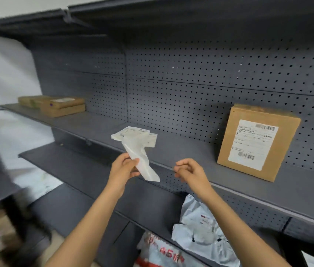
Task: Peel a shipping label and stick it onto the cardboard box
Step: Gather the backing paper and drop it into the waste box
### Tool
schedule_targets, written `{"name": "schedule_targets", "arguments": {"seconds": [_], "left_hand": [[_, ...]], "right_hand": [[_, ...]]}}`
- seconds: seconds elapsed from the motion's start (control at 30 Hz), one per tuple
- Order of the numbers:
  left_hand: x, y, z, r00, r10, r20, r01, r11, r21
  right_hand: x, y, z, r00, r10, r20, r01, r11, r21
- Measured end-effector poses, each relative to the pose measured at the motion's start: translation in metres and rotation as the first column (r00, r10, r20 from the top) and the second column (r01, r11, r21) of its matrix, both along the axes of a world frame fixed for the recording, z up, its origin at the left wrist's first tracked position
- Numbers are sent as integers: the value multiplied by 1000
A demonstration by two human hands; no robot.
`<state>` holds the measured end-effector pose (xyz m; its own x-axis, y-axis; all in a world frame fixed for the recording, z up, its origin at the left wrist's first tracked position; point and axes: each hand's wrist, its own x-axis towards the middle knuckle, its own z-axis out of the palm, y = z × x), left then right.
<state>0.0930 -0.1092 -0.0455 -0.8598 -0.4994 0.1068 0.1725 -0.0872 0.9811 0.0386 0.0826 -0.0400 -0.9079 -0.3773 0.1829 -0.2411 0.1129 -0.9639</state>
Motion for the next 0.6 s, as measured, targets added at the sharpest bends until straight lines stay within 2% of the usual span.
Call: {"name": "schedule_targets", "arguments": {"seconds": [0.3, 0.6], "left_hand": [[135, -96, -55, 940, 333, 71, -337, 939, 62], [271, -183, -95, 747, 642, 173, -658, 751, 54]], "right_hand": [[64, -125, -37, 926, 364, 101, -371, 926, 62], [148, -267, -79, 768, 615, 178, -638, 759, 128]]}}
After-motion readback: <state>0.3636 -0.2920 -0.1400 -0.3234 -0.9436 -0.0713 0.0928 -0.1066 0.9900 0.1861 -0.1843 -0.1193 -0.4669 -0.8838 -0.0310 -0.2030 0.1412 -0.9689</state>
